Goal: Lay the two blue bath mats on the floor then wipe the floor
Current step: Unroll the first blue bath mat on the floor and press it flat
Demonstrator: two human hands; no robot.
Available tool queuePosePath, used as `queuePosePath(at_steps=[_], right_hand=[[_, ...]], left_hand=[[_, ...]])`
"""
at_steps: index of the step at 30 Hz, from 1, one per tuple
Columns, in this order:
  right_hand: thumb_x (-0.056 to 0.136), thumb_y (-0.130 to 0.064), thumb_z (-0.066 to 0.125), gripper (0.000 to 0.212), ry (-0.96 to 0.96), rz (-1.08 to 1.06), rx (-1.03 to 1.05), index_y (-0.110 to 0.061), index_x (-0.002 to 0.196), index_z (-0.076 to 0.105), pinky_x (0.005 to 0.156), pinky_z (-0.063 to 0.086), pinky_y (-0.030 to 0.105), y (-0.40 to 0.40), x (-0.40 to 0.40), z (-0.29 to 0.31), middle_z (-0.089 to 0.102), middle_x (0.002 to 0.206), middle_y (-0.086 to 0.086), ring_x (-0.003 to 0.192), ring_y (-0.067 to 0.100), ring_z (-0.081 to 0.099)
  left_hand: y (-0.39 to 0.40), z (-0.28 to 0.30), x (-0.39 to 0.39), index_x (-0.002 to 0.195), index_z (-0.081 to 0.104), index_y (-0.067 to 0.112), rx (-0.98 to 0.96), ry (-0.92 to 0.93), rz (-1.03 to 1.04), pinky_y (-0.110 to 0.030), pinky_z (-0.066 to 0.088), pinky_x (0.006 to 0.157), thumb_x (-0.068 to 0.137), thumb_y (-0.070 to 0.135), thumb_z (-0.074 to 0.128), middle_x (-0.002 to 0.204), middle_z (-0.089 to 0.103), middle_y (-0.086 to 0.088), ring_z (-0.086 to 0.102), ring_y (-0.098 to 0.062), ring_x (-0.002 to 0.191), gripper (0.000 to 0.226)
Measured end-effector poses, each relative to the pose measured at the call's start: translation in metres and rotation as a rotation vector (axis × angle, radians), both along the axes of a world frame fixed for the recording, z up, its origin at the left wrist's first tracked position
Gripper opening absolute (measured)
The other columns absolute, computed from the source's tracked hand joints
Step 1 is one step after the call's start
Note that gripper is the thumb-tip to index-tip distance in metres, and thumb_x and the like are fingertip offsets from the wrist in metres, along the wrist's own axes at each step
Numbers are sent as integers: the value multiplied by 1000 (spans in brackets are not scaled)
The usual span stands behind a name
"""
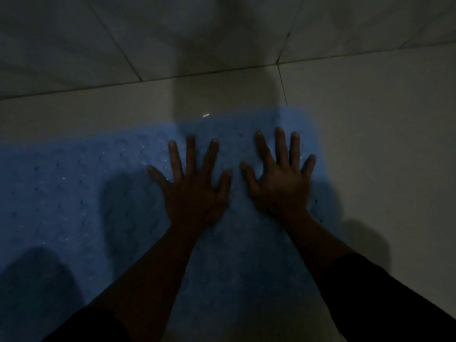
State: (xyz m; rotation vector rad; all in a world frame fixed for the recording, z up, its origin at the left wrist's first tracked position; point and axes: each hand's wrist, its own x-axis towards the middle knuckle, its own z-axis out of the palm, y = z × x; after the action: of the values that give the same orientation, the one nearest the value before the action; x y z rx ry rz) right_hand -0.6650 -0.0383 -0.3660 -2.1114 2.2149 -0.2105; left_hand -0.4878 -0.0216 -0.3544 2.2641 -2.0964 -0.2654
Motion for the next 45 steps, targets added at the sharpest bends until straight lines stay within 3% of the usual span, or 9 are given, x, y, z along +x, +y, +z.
queuePosePath(at_steps=[4,8,11,17,21,28,38,45], right_hand=[[91,-74,20,70,-77,2,91,-45,152,2,114,1,65,-2,-2,4,0,164,-5,150,26,-8],[89,-77,12,69,-66,12,168,-50,149,-7,114,-6,64,-1,-5,3,-11,163,-8,149,24,-18],[89,-76,11,70,-88,5,231,-48,150,-10,114,-9,64,1,-1,9,-16,162,-9,148,24,-20],[94,-68,13,67,-136,17,232,-42,153,-5,116,-9,61,90,0,18,-12,163,-6,148,23,-20],[94,-68,15,65,-106,4,236,-46,151,-6,116,-7,61,152,-15,21,-11,163,-10,148,21,-20],[92,-72,20,68,-132,0,182,-48,151,-3,115,-2,64,169,-30,19,-10,163,-11,149,24,-15],[90,-70,30,71,-101,-13,105,-43,153,10,110,6,68,164,-30,5,3,164,-7,151,28,-3],[93,-67,31,68,-114,-6,177,-43,153,10,114,2,66,166,-29,17,-2,164,-6,150,27,-9]], left_hand=[[2,0,-1,156,5,46,-17,-67,-6,-75,4,109,94,73,15,168,-1,3,-6,-31,154,68],[-1,-3,-1,154,-6,49,64,-22,20,-76,-5,108,93,73,9,167,-10,4,-15,-31,152,68],[9,6,-3,156,-3,45,83,64,17,-74,-5,110,96,69,15,167,-9,2,-15,-30,152,67],[114,6,-18,157,-3,39,80,61,-92,-69,-5,114,95,69,12,167,-11,-1,-17,-31,152,71],[158,4,-21,158,4,37,43,20,-114,-68,-3,115,95,68,16,168,-2,-2,-9,-33,153,71],[164,4,-28,154,-5,49,61,7,-115,-75,-2,110,94,72,16,167,-10,1,-16,-34,151,68],[164,-3,-27,154,1,50,11,18,-120,-75,1,111,94,74,18,168,-4,2,-9,-34,153,67],[162,4,-29,152,-8,53,100,28,-110,-73,-5,112,95,73,12,167,-12,3,-18,-34,151,63]])
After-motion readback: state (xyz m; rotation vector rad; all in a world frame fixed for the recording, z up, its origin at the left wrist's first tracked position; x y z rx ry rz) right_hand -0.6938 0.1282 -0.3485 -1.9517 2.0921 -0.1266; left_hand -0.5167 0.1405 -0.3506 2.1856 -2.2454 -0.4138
